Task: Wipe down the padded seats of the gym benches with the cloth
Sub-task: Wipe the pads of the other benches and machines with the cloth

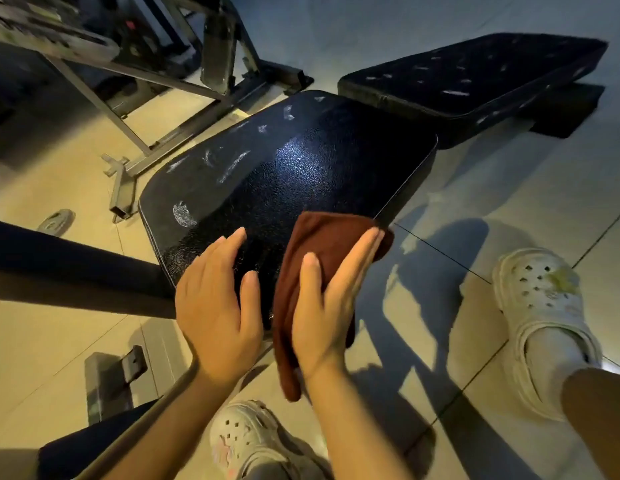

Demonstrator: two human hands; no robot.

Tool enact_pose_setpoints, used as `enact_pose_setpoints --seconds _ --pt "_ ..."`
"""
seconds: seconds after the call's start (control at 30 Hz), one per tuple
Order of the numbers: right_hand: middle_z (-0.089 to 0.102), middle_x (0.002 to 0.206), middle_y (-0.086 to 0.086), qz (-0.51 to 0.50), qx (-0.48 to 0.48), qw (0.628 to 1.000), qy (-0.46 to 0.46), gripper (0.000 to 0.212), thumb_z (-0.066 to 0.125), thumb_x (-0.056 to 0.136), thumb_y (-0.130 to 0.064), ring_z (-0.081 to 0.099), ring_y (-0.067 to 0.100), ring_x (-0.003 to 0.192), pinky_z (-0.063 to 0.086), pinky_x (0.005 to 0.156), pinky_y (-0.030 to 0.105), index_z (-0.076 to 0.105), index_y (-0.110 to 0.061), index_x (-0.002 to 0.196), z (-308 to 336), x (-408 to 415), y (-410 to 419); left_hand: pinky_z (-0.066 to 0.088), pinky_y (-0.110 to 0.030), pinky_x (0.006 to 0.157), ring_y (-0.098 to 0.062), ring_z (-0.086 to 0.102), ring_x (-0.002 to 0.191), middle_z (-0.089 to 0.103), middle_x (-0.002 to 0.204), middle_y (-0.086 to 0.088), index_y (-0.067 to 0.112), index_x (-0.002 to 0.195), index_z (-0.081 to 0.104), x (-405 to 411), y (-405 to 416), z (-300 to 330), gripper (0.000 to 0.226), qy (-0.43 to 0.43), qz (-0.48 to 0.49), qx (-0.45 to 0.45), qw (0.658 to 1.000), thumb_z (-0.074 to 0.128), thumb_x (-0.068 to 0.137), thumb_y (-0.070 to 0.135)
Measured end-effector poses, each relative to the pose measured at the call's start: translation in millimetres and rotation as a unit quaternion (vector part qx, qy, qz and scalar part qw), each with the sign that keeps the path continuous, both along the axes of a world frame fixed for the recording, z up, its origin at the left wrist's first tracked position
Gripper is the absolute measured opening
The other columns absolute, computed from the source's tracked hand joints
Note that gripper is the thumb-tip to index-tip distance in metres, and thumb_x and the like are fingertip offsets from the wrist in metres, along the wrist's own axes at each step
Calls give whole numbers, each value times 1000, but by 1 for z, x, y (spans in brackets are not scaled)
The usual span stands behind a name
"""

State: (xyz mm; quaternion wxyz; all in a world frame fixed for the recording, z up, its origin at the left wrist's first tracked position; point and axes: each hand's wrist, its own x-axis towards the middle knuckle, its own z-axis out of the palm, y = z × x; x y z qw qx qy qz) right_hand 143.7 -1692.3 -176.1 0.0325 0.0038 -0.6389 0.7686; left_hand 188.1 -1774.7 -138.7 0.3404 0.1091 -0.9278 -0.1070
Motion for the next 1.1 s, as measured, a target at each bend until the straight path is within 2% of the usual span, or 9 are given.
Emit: enact_pose_setpoints --seconds 0.17,0.33,0.43,0.53,0.63,0.8,0.9,0.97,1.1 --pt "-9 163 -7 -20 -7 1000 1 79 40 91 -52 -7 -2 147 1 117 14 -10 -32 150 7 3 -5 37 -42 106 -25 51 127 56 134 -5 8 134 53 1 1 1 45 14 -5 9 1000 32 98 26" --pt "-13 163 5 -16 55 998 -24 80 51 98 -23 -7 14 150 -2 121 26 -6 -15 154 11 -85 23 34 -36 107 -26 50 127 54 134 -4 4 134 52 2 1 -2 46 8 7 -1 1000 32 98 26" --pt "-6 164 8 -31 52 996 -72 80 53 99 -21 0 20 151 2 117 25 -4 -13 155 12 -164 44 37 -40 104 -28 52 124 56 132 -6 8 133 52 1 4 0 44 18 0 -7 1000 32 98 25" --pt "-1 164 4 -36 41 993 -105 79 52 100 -26 7 20 150 11 119 31 -2 -16 156 11 -199 54 39 -44 103 -27 51 125 56 132 -4 14 134 50 -2 5 3 42 10 0 -14 1000 32 98 23" --pt "0 164 4 -28 41 993 -109 79 51 100 -28 9 22 150 12 122 36 -3 -17 156 9 -190 52 38 -45 104 -25 50 127 54 133 0 17 135 49 -2 5 2 41 5 10 -27 1000 32 98 24" --pt "-6 163 9 -15 24 998 -60 85 56 97 -21 -2 18 151 1 122 29 -5 -9 155 11 -119 35 34 -39 106 -24 49 128 57 134 -6 11 133 54 -2 4 0 44 -12 31 -32 999 30 99 26" --pt "-11 163 1 2 19 999 -28 83 52 98 -29 -7 8 149 -3 118 17 -9 -17 154 14 -47 18 32 -37 107 -23 48 129 55 137 -6 11 134 53 -3 6 0 45 -26 46 -19 998 29 99 28" --pt "-12 162 -3 5 22 1000 -8 80 46 96 -37 -9 4 148 -4 118 16 -11 -24 150 16 -18 10 31 -34 107 -22 47 129 54 137 -5 12 135 52 -3 7 2 45 -27 51 -13 998 29 100 29" --pt "-12 163 -2 9 10 1000 -8 81 49 94 -32 -8 5 149 -2 118 14 -11 -29 147 16 -30 13 29 -32 108 -21 45 130 54 137 -5 12 135 52 0 8 2 46 -13 51 2 999 28 100 30"
